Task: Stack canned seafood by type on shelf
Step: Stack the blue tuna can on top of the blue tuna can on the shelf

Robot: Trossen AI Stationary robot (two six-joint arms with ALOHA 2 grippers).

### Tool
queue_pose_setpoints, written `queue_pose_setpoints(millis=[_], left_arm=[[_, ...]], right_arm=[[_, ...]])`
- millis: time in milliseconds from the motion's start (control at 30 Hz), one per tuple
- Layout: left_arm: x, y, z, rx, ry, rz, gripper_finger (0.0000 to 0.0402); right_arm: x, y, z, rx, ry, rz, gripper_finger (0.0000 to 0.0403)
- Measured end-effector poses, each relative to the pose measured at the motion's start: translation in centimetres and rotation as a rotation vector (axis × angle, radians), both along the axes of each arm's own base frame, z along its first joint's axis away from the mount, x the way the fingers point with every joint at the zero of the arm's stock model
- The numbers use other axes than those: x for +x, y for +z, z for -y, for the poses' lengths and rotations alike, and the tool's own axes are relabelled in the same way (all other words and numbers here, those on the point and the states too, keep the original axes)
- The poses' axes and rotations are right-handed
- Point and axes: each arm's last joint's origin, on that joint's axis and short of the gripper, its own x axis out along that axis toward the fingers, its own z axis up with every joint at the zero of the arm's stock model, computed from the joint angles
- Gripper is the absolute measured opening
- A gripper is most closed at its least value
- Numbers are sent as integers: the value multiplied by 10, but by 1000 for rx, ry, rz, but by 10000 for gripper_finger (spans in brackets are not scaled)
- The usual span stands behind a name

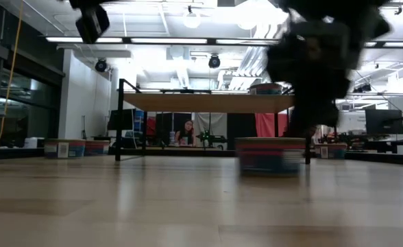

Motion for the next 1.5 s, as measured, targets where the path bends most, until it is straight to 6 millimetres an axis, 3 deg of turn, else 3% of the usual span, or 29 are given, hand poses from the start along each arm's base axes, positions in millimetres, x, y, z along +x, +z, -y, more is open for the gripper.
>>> queue_pose_setpoints(millis=[100, 167, 267, 400, 467, 533, 800, 900, 1267, 1500], left_arm=[[10, -16, 2, 34, 8, -60, 0], [15, -25, 2, 92, -18, -94, 0], [22, -38, 2, 202, -81, -141, 0], [36, -56, 0, 285, -160, -175, 0], [44, -65, 0, 319, -206, -180, 0], [52, -73, 1, 358, -229, -195, 0], [88, -103, 6, 495, -271, -284, 0], [98, -110, 5, 493, -259, -299, 0], [98, -118, 5, 482, -255, -345, 0], [92, -122, 8, 494, -270, -408, 0]], right_arm=[[31, 17, -12, -66, 148, 25, 0], [48, 42, -17, -110, 224, 74, 0], [52, 72, -17, -201, 301, 53, 0], [41, 85, -18, -265, 386, -42, 0], [34, 81, -20, -271, 404, -103, 0], [27, 63, -20, -253, 412, -161, 0], [16, 4, -20, -150, 312, -103, 0], [19, 2, -16, -162, 284, -59, 0], [31, -4, -17, -209, 306, 31, 0], [41, 11, -22, -170, 320, 84, 0]])
